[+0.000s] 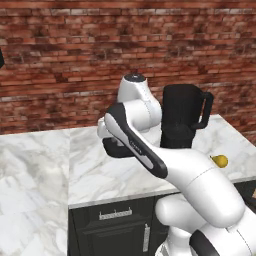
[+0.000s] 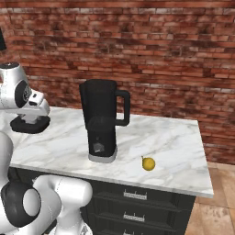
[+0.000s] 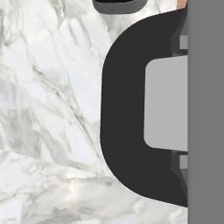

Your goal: Open the blender lid, put the pear in the blender, close the lid, and start the blender.

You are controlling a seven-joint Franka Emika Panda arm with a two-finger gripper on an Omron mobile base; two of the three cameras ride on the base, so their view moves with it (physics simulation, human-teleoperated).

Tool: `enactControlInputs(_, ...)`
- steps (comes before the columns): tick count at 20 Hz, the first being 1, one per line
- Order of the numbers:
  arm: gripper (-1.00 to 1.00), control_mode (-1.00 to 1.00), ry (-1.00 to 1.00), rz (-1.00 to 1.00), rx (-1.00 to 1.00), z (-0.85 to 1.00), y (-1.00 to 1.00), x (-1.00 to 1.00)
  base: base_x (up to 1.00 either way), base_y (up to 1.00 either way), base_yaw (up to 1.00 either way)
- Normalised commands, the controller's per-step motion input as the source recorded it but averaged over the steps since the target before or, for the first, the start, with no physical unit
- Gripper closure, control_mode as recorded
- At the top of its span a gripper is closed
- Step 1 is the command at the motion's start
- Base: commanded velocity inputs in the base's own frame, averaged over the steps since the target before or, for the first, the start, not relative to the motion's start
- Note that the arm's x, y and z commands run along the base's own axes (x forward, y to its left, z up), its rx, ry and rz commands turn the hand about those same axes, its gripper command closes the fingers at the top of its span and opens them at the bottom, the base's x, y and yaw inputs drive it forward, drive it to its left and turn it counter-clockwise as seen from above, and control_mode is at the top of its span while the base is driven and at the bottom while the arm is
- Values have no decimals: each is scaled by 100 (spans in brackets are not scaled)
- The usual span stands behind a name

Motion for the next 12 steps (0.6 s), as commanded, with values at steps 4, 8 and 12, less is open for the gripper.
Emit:
enactControlInputs(4, 100, -100, 0, 0, 0, -29, 6, 15, 0, 0, 0)
enactControlInputs(8, 100, -100, 0, 0, 0, -32, 3, 15, 0, 0, 0)
enactControlInputs(12, 100, -100, 0, 0, 0, -42, 1, 14, 0, 0, 0)
